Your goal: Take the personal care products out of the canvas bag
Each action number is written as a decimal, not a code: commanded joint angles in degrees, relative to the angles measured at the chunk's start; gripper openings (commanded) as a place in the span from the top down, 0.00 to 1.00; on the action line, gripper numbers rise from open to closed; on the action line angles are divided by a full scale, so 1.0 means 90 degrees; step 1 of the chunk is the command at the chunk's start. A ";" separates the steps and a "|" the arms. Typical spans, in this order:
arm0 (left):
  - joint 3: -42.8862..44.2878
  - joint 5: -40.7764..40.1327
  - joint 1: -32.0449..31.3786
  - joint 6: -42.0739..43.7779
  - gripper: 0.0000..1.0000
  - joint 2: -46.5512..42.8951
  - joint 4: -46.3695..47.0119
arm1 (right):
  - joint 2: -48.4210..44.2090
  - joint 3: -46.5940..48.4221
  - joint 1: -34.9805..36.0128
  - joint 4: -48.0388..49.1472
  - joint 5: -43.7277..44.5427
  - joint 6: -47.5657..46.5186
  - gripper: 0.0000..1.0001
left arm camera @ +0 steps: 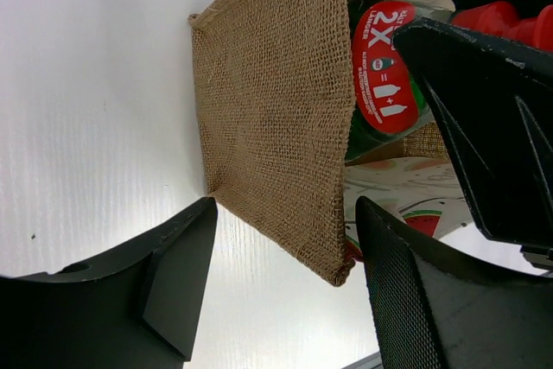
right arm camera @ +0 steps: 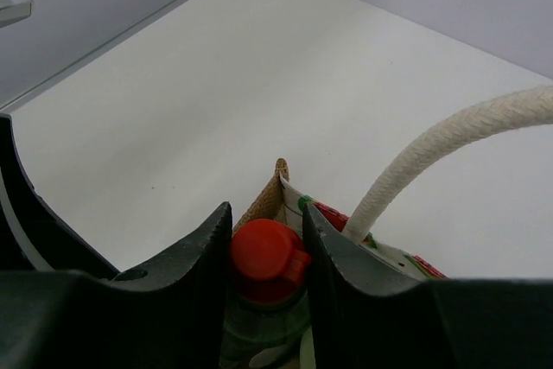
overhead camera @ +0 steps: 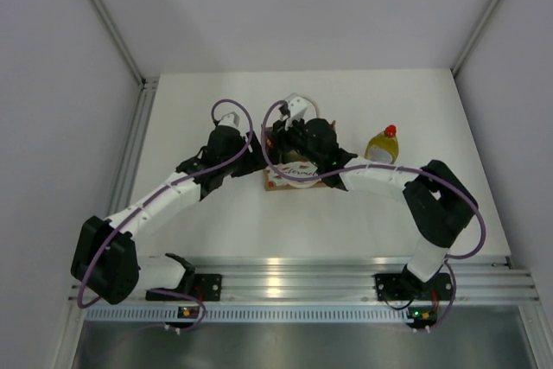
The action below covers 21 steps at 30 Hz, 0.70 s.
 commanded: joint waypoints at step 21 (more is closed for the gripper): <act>-0.0004 0.0008 -0.0029 -0.0031 0.30 -0.0275 0.0311 | -0.1122 0.1428 0.0233 -0.0865 0.0075 -0.0411 1.00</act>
